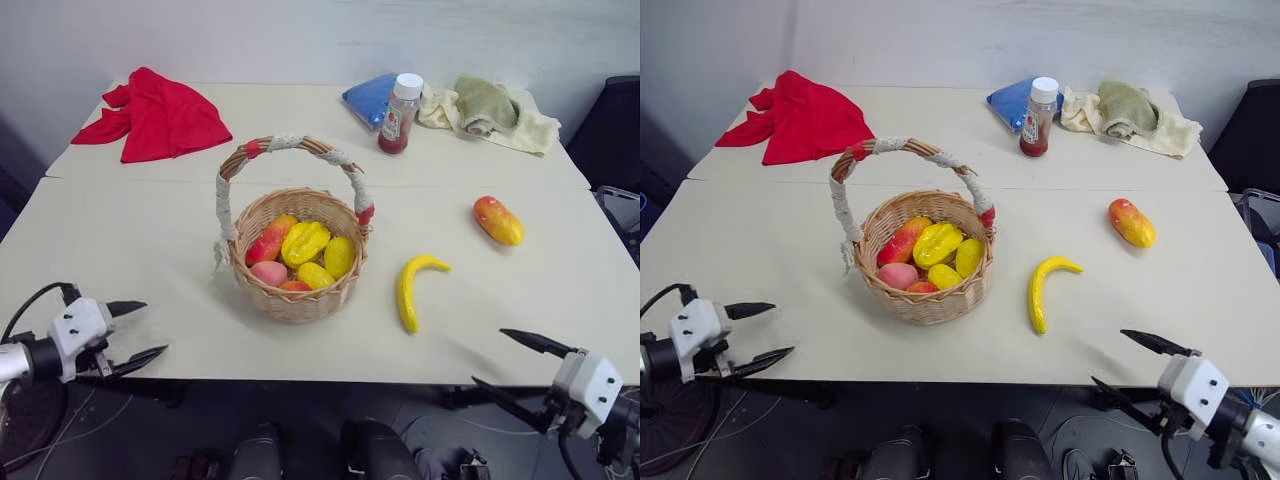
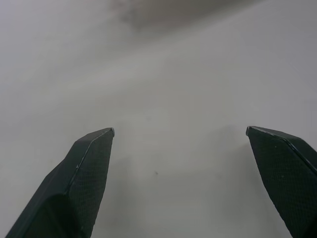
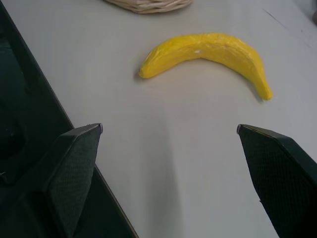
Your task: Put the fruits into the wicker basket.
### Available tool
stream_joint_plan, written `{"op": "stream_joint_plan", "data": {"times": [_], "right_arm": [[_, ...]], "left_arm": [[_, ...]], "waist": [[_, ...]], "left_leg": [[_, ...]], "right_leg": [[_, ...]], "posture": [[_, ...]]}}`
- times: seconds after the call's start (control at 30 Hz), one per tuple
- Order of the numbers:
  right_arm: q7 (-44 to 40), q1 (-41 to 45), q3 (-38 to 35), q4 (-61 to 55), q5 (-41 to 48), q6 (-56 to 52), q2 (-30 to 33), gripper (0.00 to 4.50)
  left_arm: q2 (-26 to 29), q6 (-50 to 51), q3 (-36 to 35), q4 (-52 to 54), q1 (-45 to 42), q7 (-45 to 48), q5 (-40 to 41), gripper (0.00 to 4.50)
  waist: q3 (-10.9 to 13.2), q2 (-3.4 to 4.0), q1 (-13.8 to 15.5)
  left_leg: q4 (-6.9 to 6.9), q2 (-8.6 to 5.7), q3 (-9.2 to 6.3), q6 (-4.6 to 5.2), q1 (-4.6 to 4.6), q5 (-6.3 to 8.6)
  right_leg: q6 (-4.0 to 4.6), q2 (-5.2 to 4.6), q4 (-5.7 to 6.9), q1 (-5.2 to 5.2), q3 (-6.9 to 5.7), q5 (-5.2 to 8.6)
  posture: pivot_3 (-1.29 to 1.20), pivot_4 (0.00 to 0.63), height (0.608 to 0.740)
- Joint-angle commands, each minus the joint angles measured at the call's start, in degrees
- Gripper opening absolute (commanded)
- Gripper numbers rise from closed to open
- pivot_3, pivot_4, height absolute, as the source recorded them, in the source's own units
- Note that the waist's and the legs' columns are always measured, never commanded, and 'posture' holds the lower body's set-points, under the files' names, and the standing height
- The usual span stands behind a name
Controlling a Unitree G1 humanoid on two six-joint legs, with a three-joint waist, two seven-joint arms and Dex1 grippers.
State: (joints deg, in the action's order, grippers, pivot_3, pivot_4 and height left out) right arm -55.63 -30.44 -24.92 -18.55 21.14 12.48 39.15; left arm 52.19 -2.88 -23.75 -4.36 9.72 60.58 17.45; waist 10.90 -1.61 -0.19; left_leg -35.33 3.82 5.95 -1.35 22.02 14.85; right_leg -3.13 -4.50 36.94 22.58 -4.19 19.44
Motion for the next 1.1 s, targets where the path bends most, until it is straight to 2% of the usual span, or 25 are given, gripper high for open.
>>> {"op": "stream_joint_plan", "data": {"times": [0.03,0.2,0.33,0.43,0.57,0.7,0.87,0.97,1.07,1.1], "right_arm": [[1.05,-1.13,0.15,-1.56,-0.54,0.28,-1.11,4.48],[1.89,-1.89,0.77,-4.96,0.83,-3.23,-1.04,4.48],[6.07,-2.15,3.39,-17.59,9.78,-20.84,2.35,4.48],[14.55,4.69,9.12,-22.67,8.22,-30.87,2.55,4.48],[26.29,16.28,16.13,-23.22,4.97,-41.06,-1.69,4.48],[35.43,25.41,23.58,-18.21,-2.95,-46.02,-6.89,4.48],[40.60,32.07,29.16,-13.71,-5.70,-52.57,-13.85,4.48],[42.36,33.57,28.90,-10.41,-5.97,-55.64,-16.74,4.48],[39.95,34.37,26.01,-9.86,-3.78,-56.48,-16.33,3.88],[38.23,34.49,25.12,-10.38,-2.35,-57.32,-15.47,3.56]], "left_arm": [[0.20,0.75,-1.80,2.32,0.06,0.60,2.26,4.50],[0.82,3.62,-1.71,4.72,-0.45,1.15,3.39,4.50],[2.05,13.15,-2.02,11.93,0.18,5.28,11.43,4.50],[2.09,20.59,-1.56,18.41,0.24,5.25,17.04,4.50],[0.23,25.12,-0.80,25.56,0.87,3.31,20.80,4.50],[-3.04,26.17,-0.44,30.92,0.00,0.45,23.12,4.50],[-4.22,28.56,-1.95,34.59,0.81,-0.89,25.78,4.50],[-3.27,30.50,-2.78,35.24,1.43,-0.95,26.82,4.50],[-2.71,30.57,-3.60,35.06,1.86,-0.20,26.87,4.50],[-2.70,30.44,-3.84,34.77,1.62,-0.19,27.01,4.50]], "waist": [[0.00,0.00,0.04],[0.00,0.00,0.02],[0.00,-0.01,-0.29],[-0.06,-0.11,-0.52],[-0.06,-0.09,-0.82],[-0.06,-0.08,-1.08],[-0.06,-0.09,-1.41],[-0.06,-0.09,-1.45],[-0.06,-0.08,-1.44],[-0.06,-0.08,-1.43]], "left_leg": [[-0.01,0.00,0.00,0.00,-0.01,0.00],[-0.01,0.00,0.01,0.00,-0.02,0.00],[-0.04,0.02,0.01,0.00,-0.03,0.00],[-0.16,0.07,-0.03,-0.01,-0.05,0.00],[-0.26,0.07,-0.05,-0.01,-0.03,0.00],[-0.27,0.04,-0.08,-0.05,0.10,0.02],[-0.53,0.02,-0.07,-0.01,0.16,0.05],[-0.63,0.04,-0.07,0.00,0.16,0.06],[-0.64,0.02,-0.05,0.03,0.16,0.08],[-0.64,0.02,-0.04,0.04,0.16,0.08]], "right_leg": [[0.00,0.00,0.00,-0.01,0.00,0.00],[0.00,0.00,0.03,-0.01,0.01,0.00],[0.00,0.00,0.12,0.00,0.08,0.00],[0.02,0.00,0.21,-0.01,0.12,-0.01],[0.06,0.00,0.22,-0.02,0.14,-0.01],[0.07,0.03,0.21,0.07,0.14,-0.01],[0.05,0.04,0.39,0.10,0.16,-0.01],[0.05,0.05,0.47,0.10,0.17,-0.01],[0.06,0.05,0.47,0.10,0.20,-0.01],[0.06,0.05,0.47,0.10,0.21,-0.01]], "posture": [[0.00,0.150,0.740],[0.00,0.150,0.740],[0.00,0.150,0.740],[0.00,0.150,0.740],[0.00,0.150,0.740],[0.00,0.150,0.740],[0.00,0.150,0.740],[0.00,0.150,0.740],[0.00,0.150,0.740],[0.00,0.150,0.740]]}}
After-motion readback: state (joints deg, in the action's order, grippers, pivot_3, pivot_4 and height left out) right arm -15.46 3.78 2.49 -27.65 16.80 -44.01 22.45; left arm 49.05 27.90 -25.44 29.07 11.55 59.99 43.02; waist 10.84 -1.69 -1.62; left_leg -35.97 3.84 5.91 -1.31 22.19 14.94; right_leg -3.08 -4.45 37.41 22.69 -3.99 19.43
